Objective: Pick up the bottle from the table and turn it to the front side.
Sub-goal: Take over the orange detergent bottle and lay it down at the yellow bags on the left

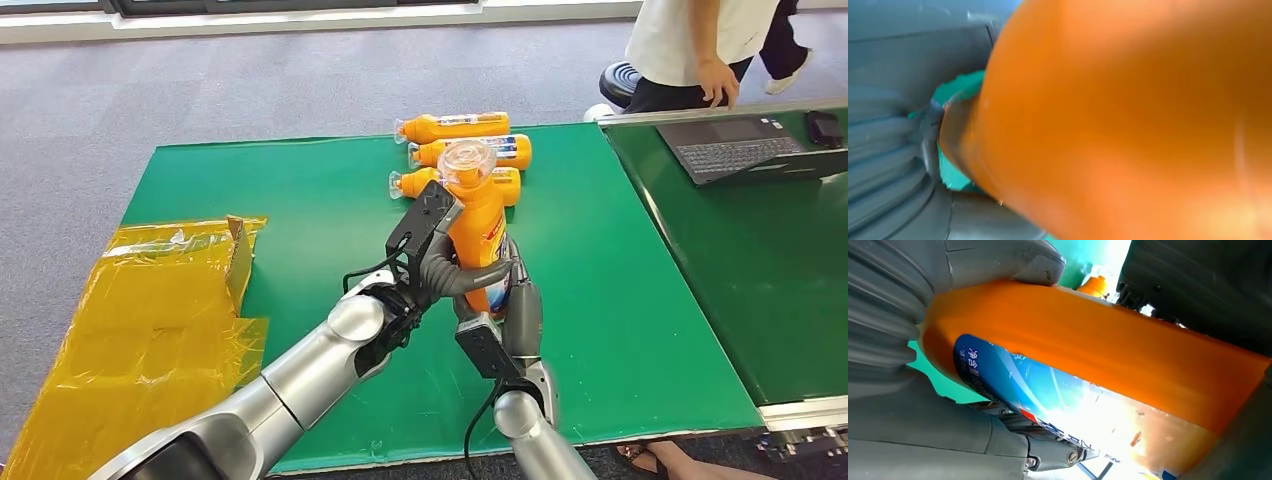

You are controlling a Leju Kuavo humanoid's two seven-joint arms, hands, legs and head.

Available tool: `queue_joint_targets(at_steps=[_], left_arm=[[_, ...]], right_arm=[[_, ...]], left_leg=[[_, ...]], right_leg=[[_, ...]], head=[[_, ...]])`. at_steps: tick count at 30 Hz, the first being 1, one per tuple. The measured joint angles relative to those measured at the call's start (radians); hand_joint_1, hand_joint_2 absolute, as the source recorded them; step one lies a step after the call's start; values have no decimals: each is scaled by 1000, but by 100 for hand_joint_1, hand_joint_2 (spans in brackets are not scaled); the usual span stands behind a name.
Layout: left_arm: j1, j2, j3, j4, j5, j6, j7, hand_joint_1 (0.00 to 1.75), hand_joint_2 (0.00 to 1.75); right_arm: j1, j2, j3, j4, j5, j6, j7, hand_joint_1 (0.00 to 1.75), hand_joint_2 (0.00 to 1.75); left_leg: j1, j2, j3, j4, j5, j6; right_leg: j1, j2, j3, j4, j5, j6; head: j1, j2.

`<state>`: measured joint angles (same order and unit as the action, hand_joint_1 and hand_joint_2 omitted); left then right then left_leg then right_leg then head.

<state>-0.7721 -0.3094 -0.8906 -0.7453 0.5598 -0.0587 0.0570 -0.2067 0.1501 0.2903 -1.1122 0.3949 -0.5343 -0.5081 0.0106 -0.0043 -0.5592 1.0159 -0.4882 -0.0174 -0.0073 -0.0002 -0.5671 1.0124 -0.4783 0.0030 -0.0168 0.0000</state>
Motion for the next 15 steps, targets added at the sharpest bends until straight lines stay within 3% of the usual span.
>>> queue_joint_targets(at_steps=[13, 15], left_arm=[[-11, -3, -13, 16, -90, 12, -53, 175, 175], [-11, -3, -13, 16, -100, 12, -54, 175, 175]], right_arm=[[-12, 3, 0, 11, 2, -6, 0, 175, 175], [-14, 3, 0, 11, 3, -8, 1, 87, 175]], left_leg=[[0, 0, 0, 0, 0, 0], [0, 0, 0, 0, 0, 0]], right_leg=[[0, 0, 0, 0, 0, 0], [0, 0, 0, 0, 0, 0]], head=[[0, 0], [0, 0]])
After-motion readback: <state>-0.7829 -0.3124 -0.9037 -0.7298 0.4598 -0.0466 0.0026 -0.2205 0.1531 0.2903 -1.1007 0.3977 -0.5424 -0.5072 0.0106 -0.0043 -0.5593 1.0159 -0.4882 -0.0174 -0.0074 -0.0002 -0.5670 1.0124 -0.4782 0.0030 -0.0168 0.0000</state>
